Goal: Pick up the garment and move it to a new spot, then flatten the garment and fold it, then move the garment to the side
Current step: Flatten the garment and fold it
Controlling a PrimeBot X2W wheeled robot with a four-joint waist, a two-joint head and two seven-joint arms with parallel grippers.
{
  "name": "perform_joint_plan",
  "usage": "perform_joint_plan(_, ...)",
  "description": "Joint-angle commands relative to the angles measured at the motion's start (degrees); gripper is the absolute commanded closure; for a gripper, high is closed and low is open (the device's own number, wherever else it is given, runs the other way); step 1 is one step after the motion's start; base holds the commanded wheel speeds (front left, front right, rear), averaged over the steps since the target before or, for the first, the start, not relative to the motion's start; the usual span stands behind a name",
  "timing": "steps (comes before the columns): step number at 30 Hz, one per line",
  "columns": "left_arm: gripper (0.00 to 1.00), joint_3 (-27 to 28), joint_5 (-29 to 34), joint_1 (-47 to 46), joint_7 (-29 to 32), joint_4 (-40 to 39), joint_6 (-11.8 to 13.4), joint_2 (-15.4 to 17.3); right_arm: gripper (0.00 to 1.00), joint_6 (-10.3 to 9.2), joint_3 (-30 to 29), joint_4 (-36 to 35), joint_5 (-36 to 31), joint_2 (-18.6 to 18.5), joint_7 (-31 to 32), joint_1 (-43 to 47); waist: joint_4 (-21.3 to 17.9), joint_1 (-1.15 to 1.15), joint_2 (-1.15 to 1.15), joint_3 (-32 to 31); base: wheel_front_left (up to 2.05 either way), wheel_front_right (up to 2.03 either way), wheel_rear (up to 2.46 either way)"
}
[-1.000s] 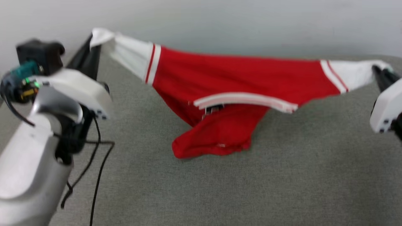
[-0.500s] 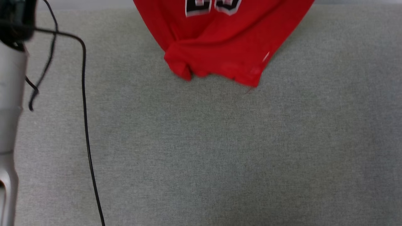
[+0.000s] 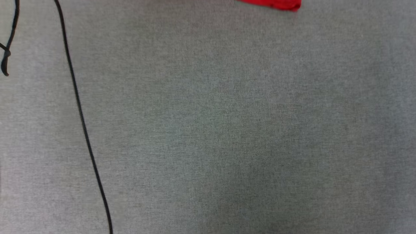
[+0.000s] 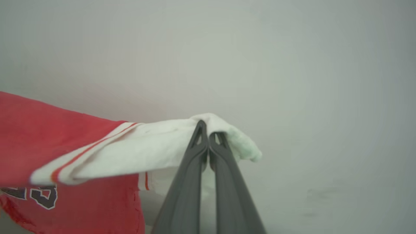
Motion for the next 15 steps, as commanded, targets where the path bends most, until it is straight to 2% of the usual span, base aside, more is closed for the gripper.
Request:
perform_joint_plan(1, 1.00, -0.12, -0.24, -0.53, -0.67, 1.72, -0.40, -0.57, 1.00, -0.06, 0.47, 1.80, -0.14, 1.15, -1.12, -0.61, -0.31, -0.01, 0.00, 1.42, 0.00, 0.00, 0.00)
perform_joint_plan(11, 1.00, -0.77, -2.70, 2.81, -4.11, 13.46, -2.99, -4.40, 1.00, -0.05, 0.89, 15.92, 1.97, 7.28, -8.57, 0.37, -0.13, -0.01, 0.00, 4.96, 0.00, 0.00, 0.00)
perform_joint_plan(15, 1.00, -0.68, -3.70, 5.26, -4.91, 16.81, -3.73, -5.69, 1.00, -0.06, 0.67, 20.89, 2.45, 8.62, -11.63, 2.89, 0.07, -0.01, 0.00, 4.98, 0.00, 0.00, 0.00)
